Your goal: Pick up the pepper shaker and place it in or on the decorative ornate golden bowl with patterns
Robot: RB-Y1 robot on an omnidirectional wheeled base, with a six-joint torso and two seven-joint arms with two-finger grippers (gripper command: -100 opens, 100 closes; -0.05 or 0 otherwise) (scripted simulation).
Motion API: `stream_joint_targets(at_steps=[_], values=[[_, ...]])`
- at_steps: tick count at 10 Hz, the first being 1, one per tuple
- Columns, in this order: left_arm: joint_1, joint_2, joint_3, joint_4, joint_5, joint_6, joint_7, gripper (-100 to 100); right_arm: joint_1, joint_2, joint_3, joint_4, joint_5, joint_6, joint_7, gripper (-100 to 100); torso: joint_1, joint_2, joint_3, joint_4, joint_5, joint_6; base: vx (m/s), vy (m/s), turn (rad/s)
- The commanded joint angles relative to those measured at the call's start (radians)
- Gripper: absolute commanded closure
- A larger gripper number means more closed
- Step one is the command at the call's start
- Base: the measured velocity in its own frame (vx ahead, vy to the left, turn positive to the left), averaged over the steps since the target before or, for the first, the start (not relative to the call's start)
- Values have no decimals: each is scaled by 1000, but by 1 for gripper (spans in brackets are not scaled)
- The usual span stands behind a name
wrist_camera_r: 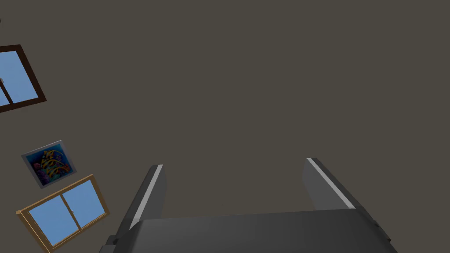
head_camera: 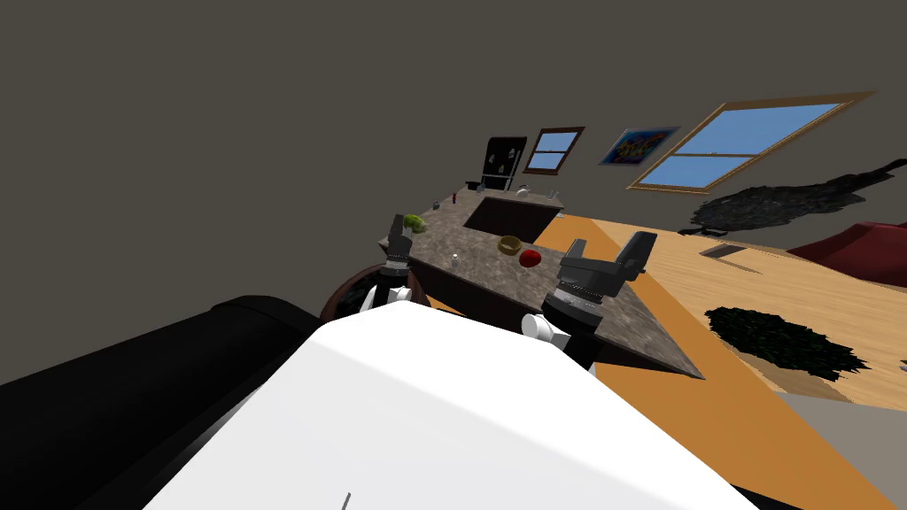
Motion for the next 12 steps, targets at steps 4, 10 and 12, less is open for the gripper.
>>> stream_joint_targets(at_steps=[4,10,12], values=[[-11,95,-36,85,-59,-4,-61,-100,0,0,0,0,0,0,0,0,2,-1,-1,0,0,0,10,19,-2],[-27,174,-95,221,-159,-13,-167,-100,0,0,0,0,0,0,0,0,3,-1,-1,0,1,0,18,42,5],[-33,198,-114,269,-196,-17,-205,-100,0,0,0,0,0,0,0,0,1,0,0,0,0,0,1,5,-4]])
